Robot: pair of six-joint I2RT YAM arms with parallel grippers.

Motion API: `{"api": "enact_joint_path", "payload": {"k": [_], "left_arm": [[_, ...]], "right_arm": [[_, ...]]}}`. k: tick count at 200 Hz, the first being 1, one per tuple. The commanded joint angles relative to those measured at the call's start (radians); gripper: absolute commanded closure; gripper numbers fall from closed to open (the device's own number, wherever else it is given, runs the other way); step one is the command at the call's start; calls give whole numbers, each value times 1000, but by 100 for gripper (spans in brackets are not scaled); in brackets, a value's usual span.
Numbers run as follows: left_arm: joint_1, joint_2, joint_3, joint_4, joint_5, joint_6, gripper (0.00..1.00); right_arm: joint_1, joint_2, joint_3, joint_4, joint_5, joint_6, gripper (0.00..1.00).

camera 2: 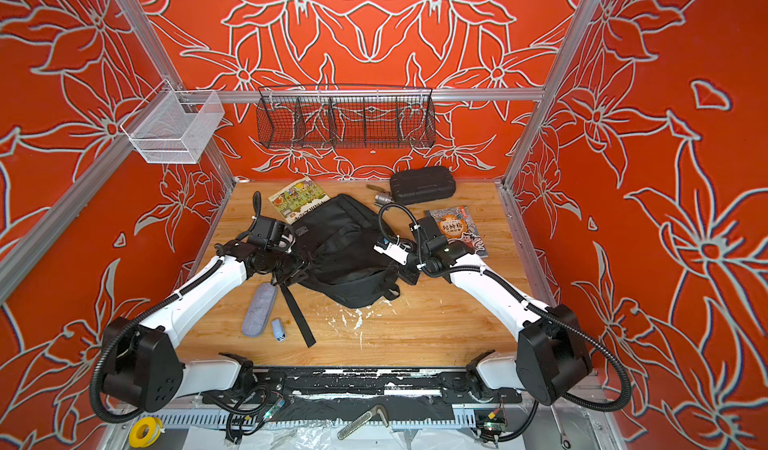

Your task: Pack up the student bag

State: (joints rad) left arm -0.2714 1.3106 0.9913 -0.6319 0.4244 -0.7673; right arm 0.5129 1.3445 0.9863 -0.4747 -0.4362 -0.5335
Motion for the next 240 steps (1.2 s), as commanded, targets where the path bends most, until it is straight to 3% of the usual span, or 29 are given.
{"api": "enact_joint_path", "payload": {"k": [1, 48, 82, 118, 159, 175, 192, 217, 240], "left_arm": [[-118, -37, 61, 18, -46, 49, 30], [-336, -29, 5, 159, -192, 191, 29], [-469, 1, 7, 199, -279, 378, 29], [-511, -31, -73, 313, -316, 480, 22], [-556, 36, -115, 379, -417, 583, 22], [-563, 62, -92, 394, -450, 592, 34], [-564, 68, -83, 381, -473, 602, 67], [-564, 24, -113, 361, -478, 602, 99], [-565, -40, -145, 327, -469, 593, 100]], "right_arm": [[51, -14, 21, 3, -58, 91, 100], [61, 10, 62, -11, -66, 182, 100], [58, 1, 75, -45, -41, 245, 100], [48, -36, 43, -17, -68, 325, 100], [43, -44, 28, 50, -129, 422, 100], [43, -30, 38, 52, -135, 458, 100], [36, -20, 50, 42, -97, 497, 100], [1, -9, 67, 33, -48, 576, 100], [-26, 10, 85, 24, 36, 608, 100]]}}
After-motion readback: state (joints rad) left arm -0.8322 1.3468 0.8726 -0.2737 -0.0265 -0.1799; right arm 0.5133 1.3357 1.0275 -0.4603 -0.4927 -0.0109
